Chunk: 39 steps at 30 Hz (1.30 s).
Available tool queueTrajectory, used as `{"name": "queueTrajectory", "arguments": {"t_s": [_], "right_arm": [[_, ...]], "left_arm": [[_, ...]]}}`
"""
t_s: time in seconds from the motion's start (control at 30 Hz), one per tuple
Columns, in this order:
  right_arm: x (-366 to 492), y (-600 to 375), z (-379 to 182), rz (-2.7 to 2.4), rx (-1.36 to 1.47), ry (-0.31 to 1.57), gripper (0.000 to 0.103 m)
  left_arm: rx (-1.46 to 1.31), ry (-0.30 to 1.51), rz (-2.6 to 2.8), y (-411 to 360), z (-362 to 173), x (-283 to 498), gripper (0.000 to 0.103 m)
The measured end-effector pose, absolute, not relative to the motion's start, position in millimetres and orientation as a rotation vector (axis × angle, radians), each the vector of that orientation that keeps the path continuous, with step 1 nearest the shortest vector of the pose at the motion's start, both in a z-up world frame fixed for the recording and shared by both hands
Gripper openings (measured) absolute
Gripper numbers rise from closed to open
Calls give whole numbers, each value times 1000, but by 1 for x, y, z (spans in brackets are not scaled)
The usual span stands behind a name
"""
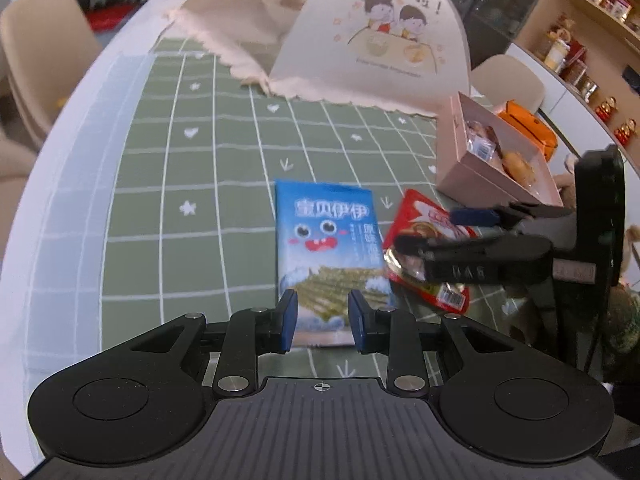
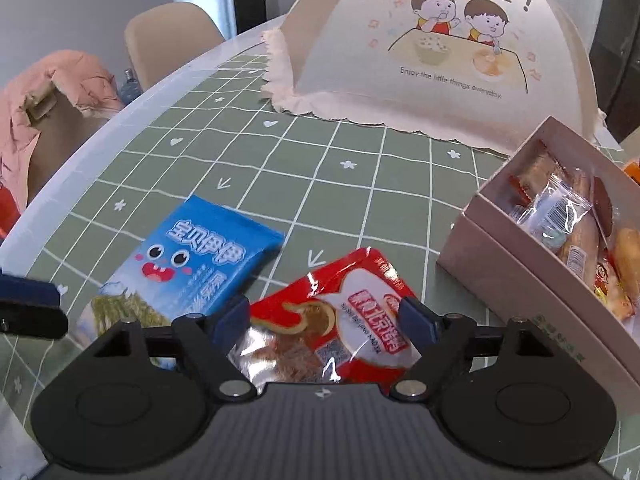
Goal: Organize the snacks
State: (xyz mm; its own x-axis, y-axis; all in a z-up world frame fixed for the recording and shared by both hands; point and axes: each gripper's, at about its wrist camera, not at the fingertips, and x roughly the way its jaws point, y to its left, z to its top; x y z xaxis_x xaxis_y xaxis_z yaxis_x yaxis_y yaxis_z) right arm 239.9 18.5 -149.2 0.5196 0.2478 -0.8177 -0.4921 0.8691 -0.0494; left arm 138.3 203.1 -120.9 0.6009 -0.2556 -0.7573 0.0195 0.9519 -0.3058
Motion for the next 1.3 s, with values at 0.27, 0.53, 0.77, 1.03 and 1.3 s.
{"name": "queueTrajectory", "arguments": {"t_s": [0.27,0.53,0.77,1.03,1.3], "right_arm": [[199,-47,-140,327,-315,969,82],[175,-112,-135,178,-236,1009,82],[165,-139,-147,91,-79,1028,87],[157,-137,-151,89,-81,1005,96],[147,-141,-152,94,-81,988,102]], "left_arm": [[-381,925,-44,225,-147,180,31],[-131,958,-171,167,-145,197,33],[125,911,-275,108,-118,184,37],[278,1009,-373,63,-143,188,69],[-2,973,-261,118,-127,198,71]]}}
